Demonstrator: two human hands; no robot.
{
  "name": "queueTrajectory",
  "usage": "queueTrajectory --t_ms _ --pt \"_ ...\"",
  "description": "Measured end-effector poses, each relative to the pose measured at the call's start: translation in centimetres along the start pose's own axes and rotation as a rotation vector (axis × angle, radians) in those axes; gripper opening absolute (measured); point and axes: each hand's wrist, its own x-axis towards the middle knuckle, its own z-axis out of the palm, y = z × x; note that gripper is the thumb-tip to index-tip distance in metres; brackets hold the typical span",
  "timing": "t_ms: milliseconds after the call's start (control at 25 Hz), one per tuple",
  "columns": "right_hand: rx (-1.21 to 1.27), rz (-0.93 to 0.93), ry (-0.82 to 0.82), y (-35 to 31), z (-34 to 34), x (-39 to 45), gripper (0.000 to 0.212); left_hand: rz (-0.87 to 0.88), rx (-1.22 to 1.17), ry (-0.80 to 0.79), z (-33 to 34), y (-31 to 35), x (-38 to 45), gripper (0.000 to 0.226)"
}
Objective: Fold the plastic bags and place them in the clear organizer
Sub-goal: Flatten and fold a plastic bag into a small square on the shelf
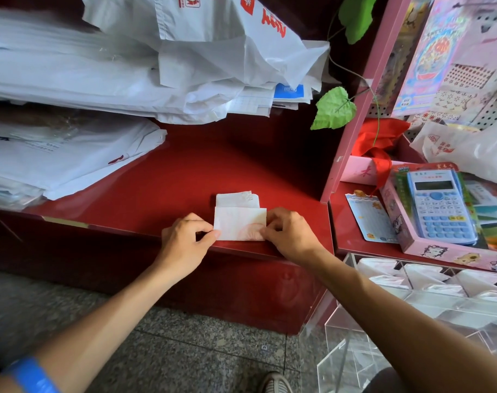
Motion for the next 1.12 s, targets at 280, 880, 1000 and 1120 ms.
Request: queueTrajectory --t_ms 280,880,1000,1120 --pt "-0.048 0.058 0.065 -0.5 0.6 0.1 0.013 -0.074 0.087 0.088 0.8 0.6 -0.2 0.018" --pt "-0.46 -0.275 -0.102 -0.1 0.9 -0.7 0.047 0.171 0.302 -0.13 0.0 -0.1 -0.8 0.053" --pt "-0.54 -0.342 -0.174 -0.4 0.4 -0.9 0.044 0.213 0.333 -0.232 0.2 -0.6 -0.6 0.053" --pt "-0.514 -0.353 -0.166 -0.5 0.4 -0.9 0.041 0.25 0.3 -0.219 0.2 -1.1 -0.2 0.052"
